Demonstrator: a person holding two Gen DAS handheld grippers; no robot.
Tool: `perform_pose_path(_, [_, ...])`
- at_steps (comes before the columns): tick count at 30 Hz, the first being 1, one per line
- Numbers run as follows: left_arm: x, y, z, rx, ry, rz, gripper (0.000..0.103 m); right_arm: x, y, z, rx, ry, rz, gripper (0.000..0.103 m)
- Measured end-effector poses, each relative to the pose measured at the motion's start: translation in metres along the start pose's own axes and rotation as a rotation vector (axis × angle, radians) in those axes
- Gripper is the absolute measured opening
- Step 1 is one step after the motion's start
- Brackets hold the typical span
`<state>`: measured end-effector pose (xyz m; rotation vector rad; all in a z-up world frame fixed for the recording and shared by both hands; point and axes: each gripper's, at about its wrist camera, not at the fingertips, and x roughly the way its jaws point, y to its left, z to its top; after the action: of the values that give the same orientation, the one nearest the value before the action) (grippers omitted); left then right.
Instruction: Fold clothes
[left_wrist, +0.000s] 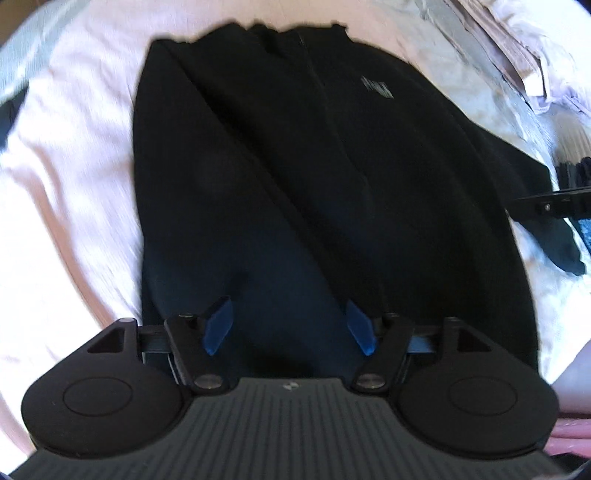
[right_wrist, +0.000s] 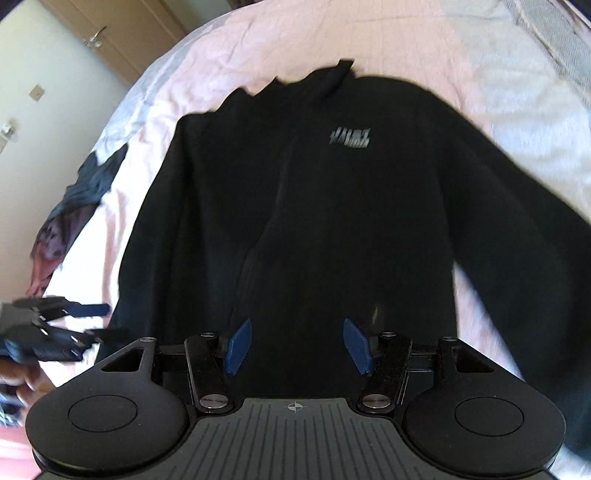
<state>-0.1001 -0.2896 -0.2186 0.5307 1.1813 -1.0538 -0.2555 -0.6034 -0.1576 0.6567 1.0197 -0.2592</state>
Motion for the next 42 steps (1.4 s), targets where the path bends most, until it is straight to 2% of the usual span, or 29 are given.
perform_pose_path(2, [0.006, -0.023, -0.015, 0.066, 0.010, -0.002, 0.064, -0.005, 0.002, -0.016, 0.009, 0.001, -0.006, 0.059])
perform_pose_path(4, [0.016, -0.040, -0.026, 0.151, 0.013, 0.052, 0.062, -0.010, 0.004, -0.032, 0.019, 0.003, -0.012, 0.059])
perform_pose_path(5, [0.022, -0.041, -0.030, 0.169, 0.024, 0.071, 0.052, -0.012, 0.005, -0.040, 0.024, 0.003, -0.015, 0.059])
perform_pose_path(6, [0.028, -0.041, -0.033, 0.180, 0.036, 0.087, 0.030, -0.015, 0.006, -0.049, 0.028, 0.004, -0.018, 0.059])
perform_pose_path(7, [0.021, -0.033, -0.034, 0.183, 0.030, 0.087, 0.013, -0.016, 0.006, -0.055, 0.043, 0.006, -0.033, 0.060])
perform_pose_path(8, [0.011, -0.023, -0.033, 0.183, 0.020, 0.082, 0.003, -0.018, 0.006, -0.060, 0.060, 0.005, -0.049, 0.060])
perform_pose_path(14, [-0.050, 0.039, -0.032, 0.184, -0.041, 0.053, 0.003, -0.013, 0.030, -0.068, 0.097, 0.000, -0.098, 0.060])
perform_pose_path(16, [-0.080, 0.079, -0.025, 0.163, -0.073, 0.077, 0.003, -0.003, 0.046, -0.064, 0.113, -0.005, -0.112, 0.060])
perform_pose_path(22, [-0.166, 0.252, -0.002, 0.077, -0.153, 0.279, 0.003, 0.044, 0.127, -0.043, 0.128, -0.028, -0.117, 0.060])
perform_pose_path(27, [-0.179, 0.372, 0.017, -0.025, -0.163, 0.465, 0.005, 0.081, 0.194, -0.026, 0.131, -0.031, -0.092, 0.060])
perform_pose_path(32, [-0.165, 0.390, 0.017, -0.040, -0.170, 0.518, 0.017, 0.098, 0.237, -0.021, 0.082, -0.003, -0.081, 0.060])
perform_pose_path(33, [-0.162, 0.392, 0.017, -0.042, -0.171, 0.528, 0.023, 0.100, 0.239, -0.022, 0.083, 0.001, -0.088, 0.060])
perform_pose_path(35, [-0.156, 0.398, 0.016, -0.046, -0.174, 0.547, 0.026, 0.097, 0.236, -0.025, 0.102, 0.006, -0.107, 0.060])
perform_pose_path(38, [-0.152, 0.365, 0.011, -0.010, -0.200, 0.467, 0.030, 0.085, 0.220, -0.033, 0.154, 0.001, -0.156, 0.060])
perform_pose_path(42, [-0.128, 0.300, -0.011, 0.011, -0.132, 0.253, 0.033, 0.060, 0.189, -0.048, 0.231, -0.021, -0.221, 0.060])
